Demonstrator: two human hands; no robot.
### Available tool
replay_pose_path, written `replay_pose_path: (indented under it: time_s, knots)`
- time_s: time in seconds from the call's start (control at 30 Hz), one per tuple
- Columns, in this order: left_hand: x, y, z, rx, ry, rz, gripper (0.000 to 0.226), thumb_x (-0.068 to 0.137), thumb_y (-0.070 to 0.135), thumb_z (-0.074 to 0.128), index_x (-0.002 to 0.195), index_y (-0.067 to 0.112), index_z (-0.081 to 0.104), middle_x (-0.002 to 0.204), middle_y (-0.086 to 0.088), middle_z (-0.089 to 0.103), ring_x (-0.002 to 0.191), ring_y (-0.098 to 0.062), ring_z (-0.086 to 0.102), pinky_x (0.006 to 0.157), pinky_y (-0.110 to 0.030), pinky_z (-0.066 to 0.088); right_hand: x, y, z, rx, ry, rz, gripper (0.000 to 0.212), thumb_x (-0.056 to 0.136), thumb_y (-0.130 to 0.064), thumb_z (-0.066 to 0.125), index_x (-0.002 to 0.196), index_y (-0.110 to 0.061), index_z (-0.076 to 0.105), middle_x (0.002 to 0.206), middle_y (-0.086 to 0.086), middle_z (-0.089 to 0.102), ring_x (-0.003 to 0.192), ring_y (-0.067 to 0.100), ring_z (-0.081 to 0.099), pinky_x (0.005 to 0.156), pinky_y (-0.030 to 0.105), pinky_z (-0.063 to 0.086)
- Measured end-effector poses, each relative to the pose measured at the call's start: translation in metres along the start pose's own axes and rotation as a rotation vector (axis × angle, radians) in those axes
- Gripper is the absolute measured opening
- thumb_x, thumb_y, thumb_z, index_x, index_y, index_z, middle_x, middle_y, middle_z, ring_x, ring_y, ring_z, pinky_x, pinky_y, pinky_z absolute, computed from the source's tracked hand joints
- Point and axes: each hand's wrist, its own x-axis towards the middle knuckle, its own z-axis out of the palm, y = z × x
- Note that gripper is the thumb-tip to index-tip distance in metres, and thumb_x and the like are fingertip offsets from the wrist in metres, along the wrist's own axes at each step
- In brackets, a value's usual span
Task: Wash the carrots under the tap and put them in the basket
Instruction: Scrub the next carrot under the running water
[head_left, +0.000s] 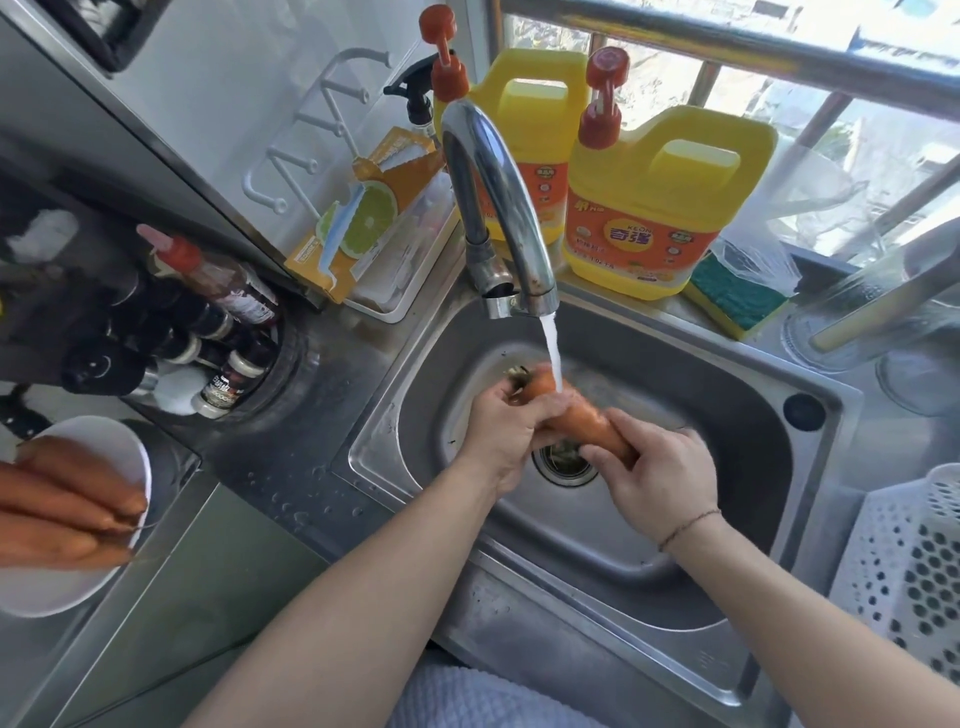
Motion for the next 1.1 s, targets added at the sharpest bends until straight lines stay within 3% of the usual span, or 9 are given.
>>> replay_pose_path:
  time_s: [0.13, 0.27, 0.37, 0.43, 0.5, 0.67, 0.83, 0.93, 1.1]
  knots:
    - [0.004, 0.000, 0.007, 0.114, 0.136, -0.032, 0.018, 0.081, 0.010, 0.080, 0.094, 0.009, 0.068, 0.089, -0.011, 0.072, 0.081, -0.023, 0.071, 0.066, -0.040, 0.062, -0.008, 0.000, 0.001, -0.260, 0.197, -0.256, 0.036, 0.088, -0.040, 0.059, 0.112, -0.015, 0.069, 0.085, -0.004, 0.072, 0.061, 0.024, 0.067, 0.076, 0.042, 0.043]
    - [0.010, 0.011, -0.002, 0.244, 0.083, -0.120, 0.017, 0.088, 0.022, 0.075, 0.096, 0.008, 0.070, 0.095, -0.014, 0.072, 0.092, -0.030, 0.072, 0.068, -0.042, 0.062, -0.005, 0.000, -0.006, -0.265, 0.164, -0.192, 0.038, 0.085, -0.041, 0.065, 0.116, -0.020, 0.068, 0.096, -0.005, 0.073, 0.073, 0.024, 0.069, 0.082, 0.044, 0.044]
    - [0.008, 0.020, -0.010, 0.279, -0.075, -0.110, 0.015, 0.095, 0.014, 0.065, 0.108, 0.008, 0.067, 0.098, -0.012, 0.070, 0.088, -0.025, 0.071, 0.071, -0.040, 0.063, 0.015, -0.008, -0.023, -0.033, -0.279, 0.031, 0.034, 0.085, -0.046, 0.067, 0.117, -0.034, 0.064, 0.092, -0.009, 0.071, 0.088, 0.023, 0.068, 0.082, 0.038, 0.047]
    - [0.004, 0.021, -0.012, 0.294, -0.170, -0.095, 0.017, 0.095, 0.009, 0.063, 0.112, 0.009, 0.065, 0.101, -0.010, 0.069, 0.088, -0.023, 0.070, 0.073, -0.039, 0.062, 0.030, -0.011, -0.031, 0.145, -0.606, 0.144, 0.024, 0.086, -0.050, 0.067, 0.104, -0.036, 0.061, 0.079, -0.013, 0.066, 0.076, 0.019, 0.066, 0.073, 0.034, 0.052]
    - [0.001, 0.020, -0.015, 0.250, -0.253, -0.093, 0.020, 0.095, 0.005, 0.059, 0.114, 0.009, 0.064, 0.108, -0.010, 0.067, 0.094, -0.025, 0.069, 0.080, -0.040, 0.061, 0.039, -0.010, -0.033, 0.375, -0.726, 0.218, 0.017, 0.088, -0.043, 0.068, 0.089, -0.029, 0.059, 0.068, -0.008, 0.064, 0.059, 0.016, 0.063, 0.065, 0.035, 0.054]
    - [0.005, 0.021, -0.028, 0.150, -0.346, -0.096, 0.043, 0.093, -0.002, 0.058, 0.135, 0.002, 0.050, 0.136, -0.024, 0.053, 0.118, -0.039, 0.058, 0.097, -0.051, 0.053, 0.042, -0.011, -0.032, 0.247, -0.611, 0.172, 0.021, 0.085, -0.045, 0.072, 0.099, -0.031, 0.065, 0.074, -0.008, 0.068, 0.075, 0.021, 0.067, 0.075, 0.040, 0.055]
    - [0.002, 0.031, -0.025, 0.346, -0.271, -0.055, 0.032, 0.089, -0.009, 0.063, 0.115, 0.011, 0.062, 0.120, -0.014, 0.054, 0.102, -0.029, 0.064, 0.078, -0.036, 0.062, 0.032, -0.028, -0.032, -0.207, -0.331, 0.019, 0.048, 0.081, -0.054, 0.067, 0.125, -0.037, 0.058, 0.112, -0.011, 0.070, 0.106, 0.020, 0.065, 0.090, 0.035, 0.043]
    - [0.003, 0.032, -0.029, 0.350, -0.279, 0.002, 0.037, 0.085, -0.014, 0.063, 0.103, 0.018, 0.065, 0.113, -0.011, 0.058, 0.096, -0.021, 0.065, 0.079, -0.035, 0.062, 0.035, -0.033, -0.033, 0.004, -0.389, 0.145, 0.047, 0.081, -0.054, 0.067, 0.124, -0.035, 0.061, 0.109, -0.007, 0.070, 0.102, 0.024, 0.064, 0.087, 0.037, 0.051]
    - [0.008, 0.029, -0.033, 0.520, -0.361, 0.122, 0.055, 0.080, -0.018, 0.068, 0.126, 0.010, 0.057, 0.117, -0.004, 0.067, 0.101, -0.011, 0.066, 0.086, -0.026, 0.054, 0.049, -0.036, -0.036, 0.330, -0.558, 0.306, 0.067, 0.068, -0.062, 0.063, 0.128, -0.033, 0.060, 0.102, -0.010, 0.070, 0.094, 0.014, 0.067, 0.089, 0.040, 0.054]
